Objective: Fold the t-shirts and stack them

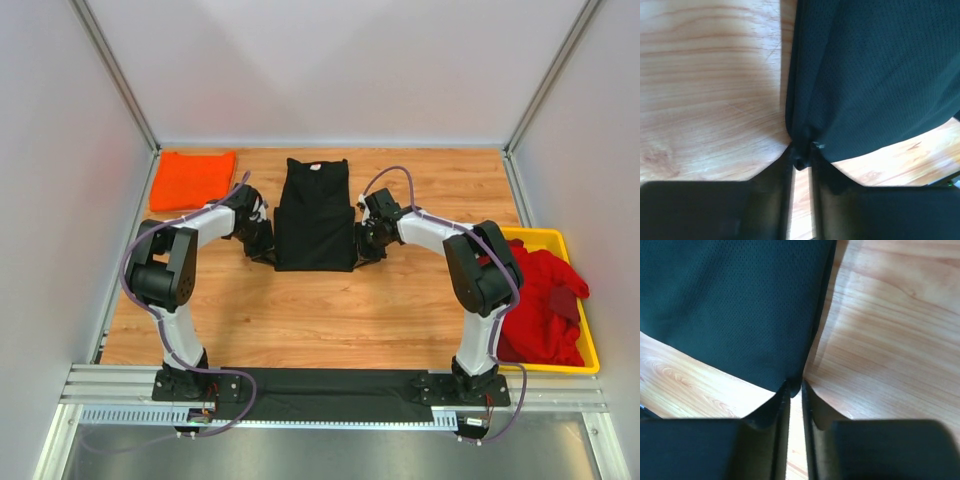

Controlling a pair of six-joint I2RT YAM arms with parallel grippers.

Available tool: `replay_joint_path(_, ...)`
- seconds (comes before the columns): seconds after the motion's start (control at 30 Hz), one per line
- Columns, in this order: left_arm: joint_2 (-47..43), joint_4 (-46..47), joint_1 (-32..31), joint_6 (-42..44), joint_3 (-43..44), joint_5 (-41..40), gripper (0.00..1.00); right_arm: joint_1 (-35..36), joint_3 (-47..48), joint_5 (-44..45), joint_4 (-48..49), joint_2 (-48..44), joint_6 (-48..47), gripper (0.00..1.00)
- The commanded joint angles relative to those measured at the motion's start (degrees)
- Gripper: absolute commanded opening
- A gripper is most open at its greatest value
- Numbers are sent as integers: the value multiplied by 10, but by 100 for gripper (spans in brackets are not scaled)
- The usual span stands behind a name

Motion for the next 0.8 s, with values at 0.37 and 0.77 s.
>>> replay_joint_path(0.37, -34, -8, -15, -30, -54, -10, 0, -1, -64, 13, 39, -52, 13, 0)
replay_joint_path(0.77, -185, -47, -26, -60, -167, -7, 33, 33, -217, 41, 32, -178, 28, 1)
